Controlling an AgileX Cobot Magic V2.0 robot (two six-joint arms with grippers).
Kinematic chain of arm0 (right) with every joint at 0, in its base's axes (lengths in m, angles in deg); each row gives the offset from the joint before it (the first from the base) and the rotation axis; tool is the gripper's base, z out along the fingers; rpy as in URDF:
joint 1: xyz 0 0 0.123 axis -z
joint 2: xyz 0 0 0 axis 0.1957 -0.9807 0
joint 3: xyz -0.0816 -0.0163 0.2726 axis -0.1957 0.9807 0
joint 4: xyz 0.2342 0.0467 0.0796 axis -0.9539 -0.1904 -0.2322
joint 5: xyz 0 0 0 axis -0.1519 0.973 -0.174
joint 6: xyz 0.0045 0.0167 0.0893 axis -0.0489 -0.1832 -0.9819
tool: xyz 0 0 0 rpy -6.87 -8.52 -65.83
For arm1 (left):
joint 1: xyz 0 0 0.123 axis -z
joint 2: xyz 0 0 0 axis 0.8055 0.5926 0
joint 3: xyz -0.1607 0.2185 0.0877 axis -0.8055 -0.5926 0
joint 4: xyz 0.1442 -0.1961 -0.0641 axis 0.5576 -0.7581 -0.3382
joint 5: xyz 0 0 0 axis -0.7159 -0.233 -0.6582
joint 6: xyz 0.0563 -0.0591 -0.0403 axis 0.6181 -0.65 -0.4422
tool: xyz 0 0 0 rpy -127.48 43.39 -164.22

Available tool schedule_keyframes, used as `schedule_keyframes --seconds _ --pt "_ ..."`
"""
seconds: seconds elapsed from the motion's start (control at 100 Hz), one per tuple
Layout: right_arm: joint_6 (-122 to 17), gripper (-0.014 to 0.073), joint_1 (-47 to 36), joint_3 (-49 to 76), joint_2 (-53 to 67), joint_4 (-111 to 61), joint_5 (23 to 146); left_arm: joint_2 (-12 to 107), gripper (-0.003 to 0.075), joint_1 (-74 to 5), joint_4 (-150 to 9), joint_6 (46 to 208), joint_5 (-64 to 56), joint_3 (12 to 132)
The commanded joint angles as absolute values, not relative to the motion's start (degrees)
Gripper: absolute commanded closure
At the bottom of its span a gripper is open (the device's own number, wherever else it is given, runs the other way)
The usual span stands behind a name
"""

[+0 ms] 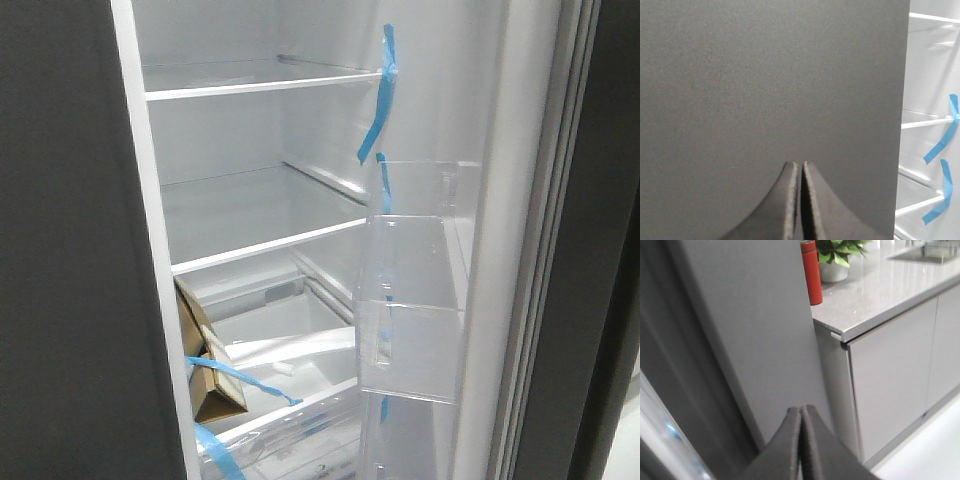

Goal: Close fridge door

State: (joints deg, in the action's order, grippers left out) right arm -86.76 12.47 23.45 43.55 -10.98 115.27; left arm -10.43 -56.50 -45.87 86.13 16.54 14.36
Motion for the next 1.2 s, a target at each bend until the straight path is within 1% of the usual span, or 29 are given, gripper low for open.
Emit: schedule_keyframes --seconds 0.0,0.08,0.31,0.44,0.69,0.85,0.98,1.19 --pt "-94.5 0.0639 12.7 18.7 38.9 -7.7 115.8 -11.6 0.0740 -56.3 -46.1 85.9 20.7 12.3" --pt "-100.0 0.0639 12.7 16.8 35.8 -4.2 118.5 -11.6 0.0740 -56.3 -46.1 85.9 20.7 12.3" --pt "-104.0 0.0639 12.7 15.0 28.1 -3.9 118.7 -11.6 0.0740 -56.3 -46.1 85.9 20.7 12.3" --pt "-105.6 0.0639 12.7 15.0 24.7 -5.0 114.9 -11.6 0.0740 -56.3 -46.1 85.9 20.7 12.3" --pt "-105.6 0.0639 12.7 15.0 17.7 -15.3 105.7 -11.6 0.0740 -56.3 -46.1 85.9 20.7 12.3" --pt "-105.4 0.0639 12.7 15.0 14.7 -20.4 102.3 -11.6 0.0740 -56.3 -46.1 85.9 20.7 12.3" --pt "-100.8 0.0639 12.7 15.0 13.2 -28.2 101.3 -11.6 0.0740 -56.3 -46.1 85.9 20.7 12.3" --pt "-86.0 0.0639 12.7 15.0 11.1 -43.7 101.0 -11.6 0.0740 -56.3 -46.1 85.9 20.7 12.3"
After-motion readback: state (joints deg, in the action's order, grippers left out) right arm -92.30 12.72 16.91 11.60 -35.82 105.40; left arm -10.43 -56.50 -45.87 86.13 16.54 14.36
